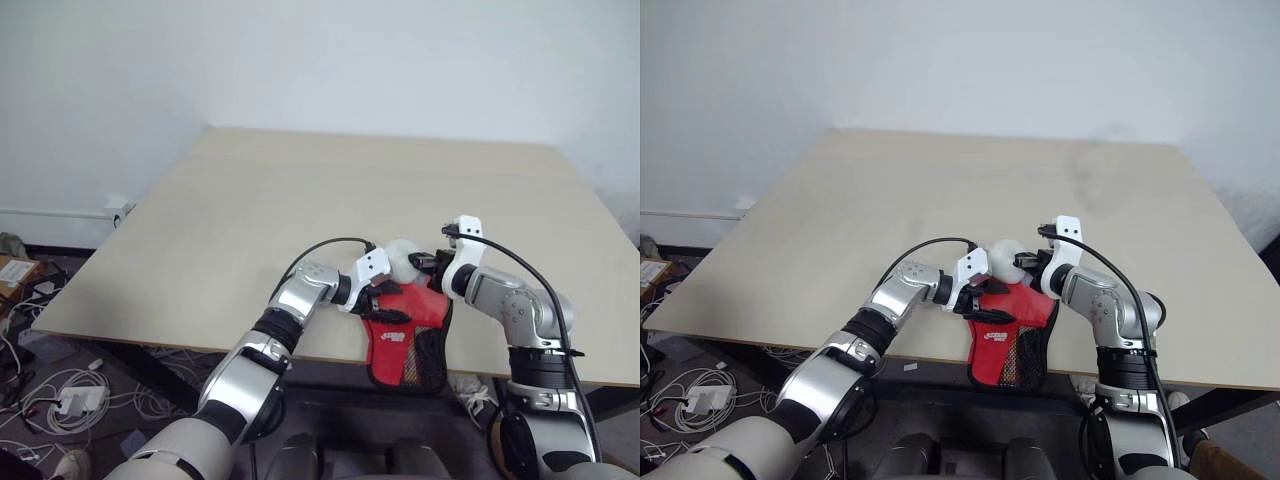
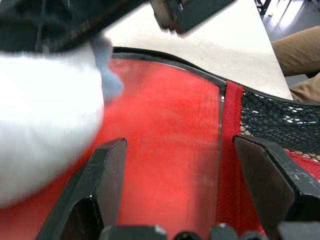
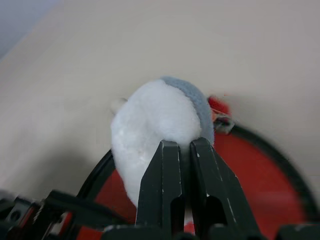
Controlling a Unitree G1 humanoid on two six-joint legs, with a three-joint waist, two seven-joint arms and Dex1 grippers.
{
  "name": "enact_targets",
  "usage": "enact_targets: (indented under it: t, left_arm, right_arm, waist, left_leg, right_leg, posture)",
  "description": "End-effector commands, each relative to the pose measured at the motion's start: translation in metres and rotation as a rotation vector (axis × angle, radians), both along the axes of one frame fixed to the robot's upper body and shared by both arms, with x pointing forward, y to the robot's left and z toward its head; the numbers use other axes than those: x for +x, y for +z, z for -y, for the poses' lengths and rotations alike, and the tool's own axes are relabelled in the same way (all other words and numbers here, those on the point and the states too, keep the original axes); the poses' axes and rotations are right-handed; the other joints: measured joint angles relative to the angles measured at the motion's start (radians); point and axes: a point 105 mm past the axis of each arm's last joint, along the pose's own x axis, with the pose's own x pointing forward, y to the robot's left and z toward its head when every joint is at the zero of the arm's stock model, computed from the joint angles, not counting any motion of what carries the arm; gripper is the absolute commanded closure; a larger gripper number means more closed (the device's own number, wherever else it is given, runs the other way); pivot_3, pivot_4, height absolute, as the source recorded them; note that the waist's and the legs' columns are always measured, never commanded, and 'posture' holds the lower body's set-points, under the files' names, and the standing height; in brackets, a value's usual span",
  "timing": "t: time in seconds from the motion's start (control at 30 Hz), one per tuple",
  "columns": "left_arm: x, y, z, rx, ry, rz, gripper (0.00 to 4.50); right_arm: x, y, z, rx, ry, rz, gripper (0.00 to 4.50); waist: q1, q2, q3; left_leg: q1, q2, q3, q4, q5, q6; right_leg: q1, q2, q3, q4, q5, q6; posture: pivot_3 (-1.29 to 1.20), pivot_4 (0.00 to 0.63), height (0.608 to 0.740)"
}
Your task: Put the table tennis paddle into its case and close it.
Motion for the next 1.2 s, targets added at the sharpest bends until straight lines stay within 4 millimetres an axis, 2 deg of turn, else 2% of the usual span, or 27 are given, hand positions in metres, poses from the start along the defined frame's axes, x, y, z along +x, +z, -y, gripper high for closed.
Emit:
enact_targets:
  t: [0.03,0.27,0.43,0.6,0.83,0.97,1.1,1.2]
  left_arm:
    - [0.001,-0.009,-0.005,0.063,0.012,-0.005,0.92]
    - [-0.001,-0.013,-0.003,0.066,0.013,-0.013,0.92]
    - [-0.001,-0.013,-0.002,0.062,0.018,-0.018,0.92]
    - [0.0,-0.013,-0.004,0.063,0.026,-0.017,0.92]
    - [0.001,-0.015,-0.004,0.067,0.033,-0.02,0.92]
    - [0.001,-0.015,-0.002,0.068,0.032,-0.021,0.92]
    - [0.001,-0.016,0.0,0.07,0.031,-0.02,0.92]
    - [0.001,-0.016,0.001,0.07,0.027,-0.022,0.92]
  right_arm:
    - [0.011,0.032,0.032,-0.08,-0.112,0.125,4.47]
    - [0.009,0.045,0.058,-0.192,-0.125,0.138,4.47]
    - [-0.012,0.048,0.079,-0.348,-0.039,0.105,4.47]
    - [-0.044,0.042,0.095,-0.454,0.079,0.042,4.47]
    - [-0.104,0.028,0.105,-0.578,0.252,-0.055,4.47]
    - [-0.124,0.027,0.11,-0.602,0.292,-0.077,4.47]
    - [-0.155,0.023,0.105,-0.618,0.4,-0.105,4.47]
    - [-0.175,0.02,0.094,-0.603,0.492,-0.114,4.47]
  waist:
    - [0.0,0.0,0.0]
    - [0.002,0.0,0.0]
    - [0.006,0.001,0.0]
    - [0.007,0.0,0.0]
    - [0.011,-0.001,0.001]
    - [0.017,-0.002,0.001]
    - [0.033,-0.002,0.001]
    - [0.037,-0.002,0.001]
  left_leg:
    - [0.0,0.0,0.0,0.0,0.0,0.0]
    - [0.0,0.0,0.0,0.0,0.0,0.0]
    - [-0.001,-0.001,0.0,0.0,0.0,0.0]
    - [-0.001,-0.001,0.0,0.0,0.0,0.0]
    - [0.0,-0.001,0.001,0.001,0.0,0.0]
    - [-0.001,-0.001,0.001,0.001,0.0,0.0]
    - [-0.001,-0.001,0.001,0.002,0.0,0.0]
    - [-0.001,-0.001,0.001,0.002,-0.001,-0.001]
  right_leg:
    - [0.0,0.0,0.0,0.0,0.0,0.0]
    - [0.0,0.0,0.0,0.0,0.0,0.0]
    - [0.0,-0.001,0.0,-0.001,0.0,0.0]
    - [0.001,-0.001,0.0,-0.002,-0.001,0.0]
    - [0.002,-0.001,0.0,-0.003,-0.001,0.001]
    - [0.002,-0.002,0.0,-0.004,-0.001,0.001]
    - [0.003,-0.002,0.0,-0.004,-0.002,0.002]
    - [0.003,-0.002,-0.001,-0.005,-0.002,0.002]
  posture:
    - [0.0,0.0,0.74]
    - [0.0,0.0,0.74]
    - [0.0,0.0,0.74]
    - [0.0,0.0,0.74]
    - [0.0,0.0,0.74]
    - [0.0,0.0,0.74]
    - [0.0,0.0,0.74]
    - [0.0,0.0,0.74]
